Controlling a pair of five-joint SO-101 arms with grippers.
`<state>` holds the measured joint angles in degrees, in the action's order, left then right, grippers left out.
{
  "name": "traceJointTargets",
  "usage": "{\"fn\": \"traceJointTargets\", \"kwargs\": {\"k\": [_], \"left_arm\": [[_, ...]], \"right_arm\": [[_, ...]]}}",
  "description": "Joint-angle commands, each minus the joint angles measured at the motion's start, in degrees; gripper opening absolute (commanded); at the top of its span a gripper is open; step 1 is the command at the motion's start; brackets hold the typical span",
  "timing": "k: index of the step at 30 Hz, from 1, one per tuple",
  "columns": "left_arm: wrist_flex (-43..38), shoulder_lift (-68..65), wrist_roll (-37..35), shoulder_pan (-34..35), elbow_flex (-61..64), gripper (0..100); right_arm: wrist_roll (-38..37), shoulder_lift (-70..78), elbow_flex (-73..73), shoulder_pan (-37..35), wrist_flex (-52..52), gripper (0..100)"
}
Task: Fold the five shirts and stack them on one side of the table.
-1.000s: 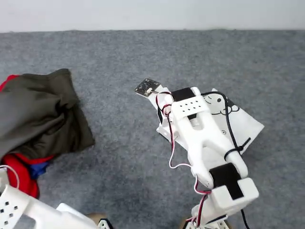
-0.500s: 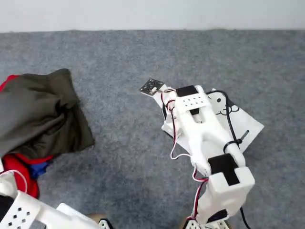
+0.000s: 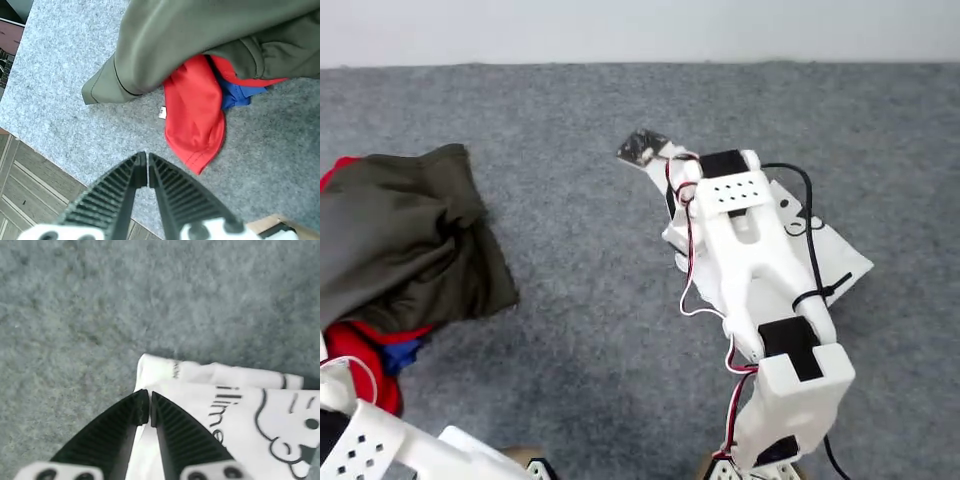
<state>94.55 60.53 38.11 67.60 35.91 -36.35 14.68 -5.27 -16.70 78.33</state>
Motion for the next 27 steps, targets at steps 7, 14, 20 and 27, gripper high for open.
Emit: {"fn": "traceJointTargets", "kwargs": {"k": [7, 14, 20, 27], "left_arm": [[-0.70, 0.70, 0.35, -0.44, -0.48, 1], [-0.70, 0.70, 0.35, -0.44, -0.57, 1], [-0.97, 0.70, 0.35, -0.44, -0.57, 1], [-1.05, 0.70, 0.44, -0.53, -0.57, 2]], "right_arm": [[4.75, 4.35, -3.16, -2.15, 1.54, 14.2], [11.25, -2.77, -10.64, -2.07, 12.97, 19.7], [18.46, -5.93, -13.01, -1.80, 20.88, 14.1], [35.96, -9.80, -12.40, 1.98, 24.57, 11.7]]}}
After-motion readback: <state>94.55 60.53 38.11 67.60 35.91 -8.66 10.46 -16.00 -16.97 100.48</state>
